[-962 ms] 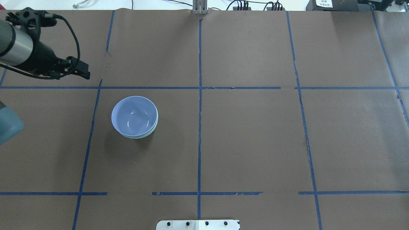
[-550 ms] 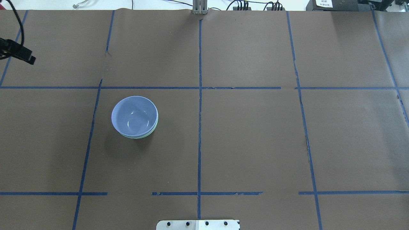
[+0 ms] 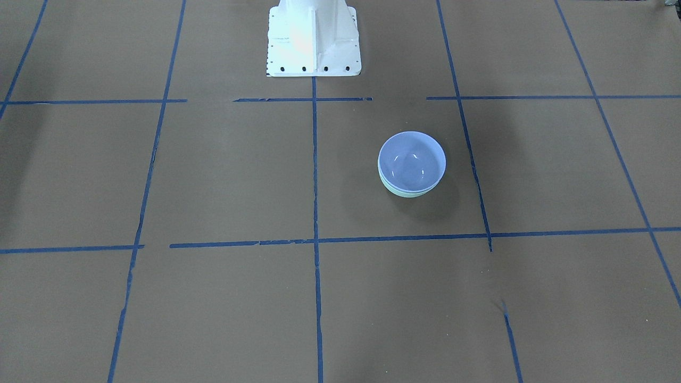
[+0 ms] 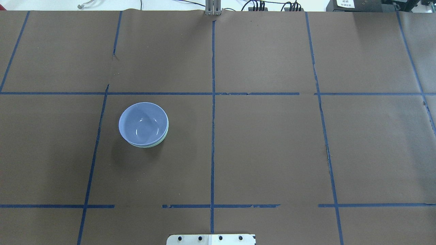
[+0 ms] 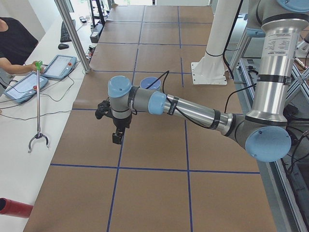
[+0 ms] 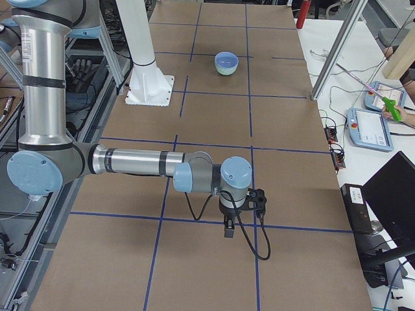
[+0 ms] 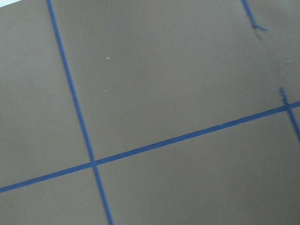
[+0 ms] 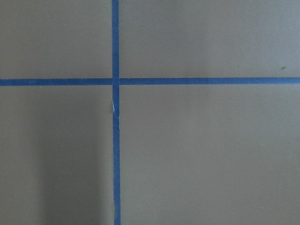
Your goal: Stack blue bowl on green bowl
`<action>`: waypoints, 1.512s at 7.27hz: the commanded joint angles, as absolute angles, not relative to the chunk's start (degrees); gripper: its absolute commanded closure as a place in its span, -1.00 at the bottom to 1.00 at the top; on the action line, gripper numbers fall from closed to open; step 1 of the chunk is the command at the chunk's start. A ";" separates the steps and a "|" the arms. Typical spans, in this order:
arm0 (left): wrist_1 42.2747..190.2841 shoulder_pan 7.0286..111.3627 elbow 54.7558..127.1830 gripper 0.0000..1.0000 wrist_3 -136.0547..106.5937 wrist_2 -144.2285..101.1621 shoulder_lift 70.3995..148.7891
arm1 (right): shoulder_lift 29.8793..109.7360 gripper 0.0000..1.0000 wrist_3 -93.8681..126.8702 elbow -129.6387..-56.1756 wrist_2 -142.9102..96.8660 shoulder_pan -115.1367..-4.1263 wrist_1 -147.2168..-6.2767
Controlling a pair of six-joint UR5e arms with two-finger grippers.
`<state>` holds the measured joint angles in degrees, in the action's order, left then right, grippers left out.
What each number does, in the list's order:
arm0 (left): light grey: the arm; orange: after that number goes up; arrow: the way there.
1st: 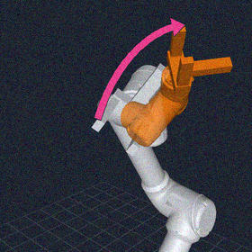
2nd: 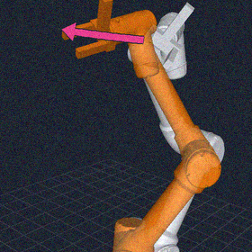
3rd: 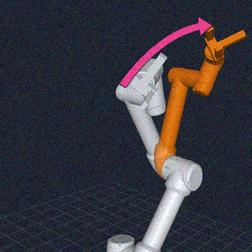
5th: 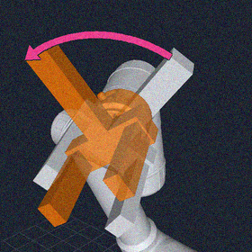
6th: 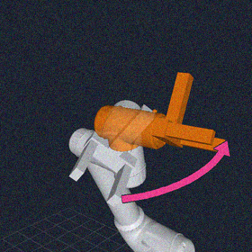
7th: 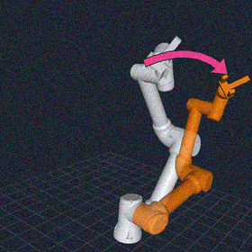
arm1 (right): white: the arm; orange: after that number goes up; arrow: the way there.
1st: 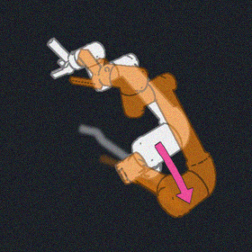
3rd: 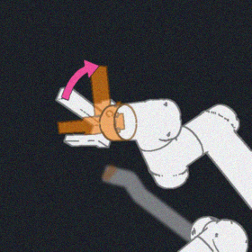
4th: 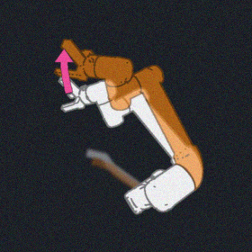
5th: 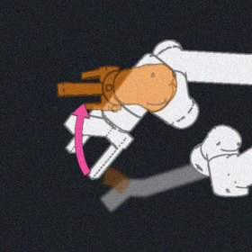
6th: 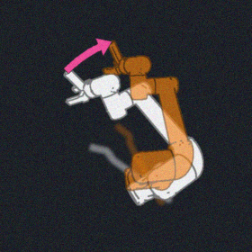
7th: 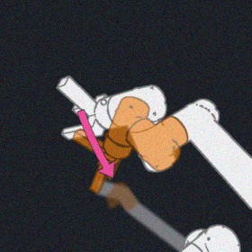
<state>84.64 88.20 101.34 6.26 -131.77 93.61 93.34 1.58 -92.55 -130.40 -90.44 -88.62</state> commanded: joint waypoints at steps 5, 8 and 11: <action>84.90 92.10 95.48 -1.00 7.56 -132.19 89.30 | 93.34 -1.00 1.58 -92.55 -130.34 -90.44 -88.59; 85.52 92.29 94.30 -1.00 7.30 -134.47 88.86 | 93.34 -1.00 1.58 -92.55 -130.43 -90.44 -88.59; 85.43 92.20 94.13 -1.00 7.12 -134.38 89.30 | 93.34 -1.00 1.58 -92.55 -130.34 -90.44 -88.68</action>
<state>85.44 92.24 94.23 7.15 -134.40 89.21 93.34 1.58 -92.55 -130.35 -90.44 -88.65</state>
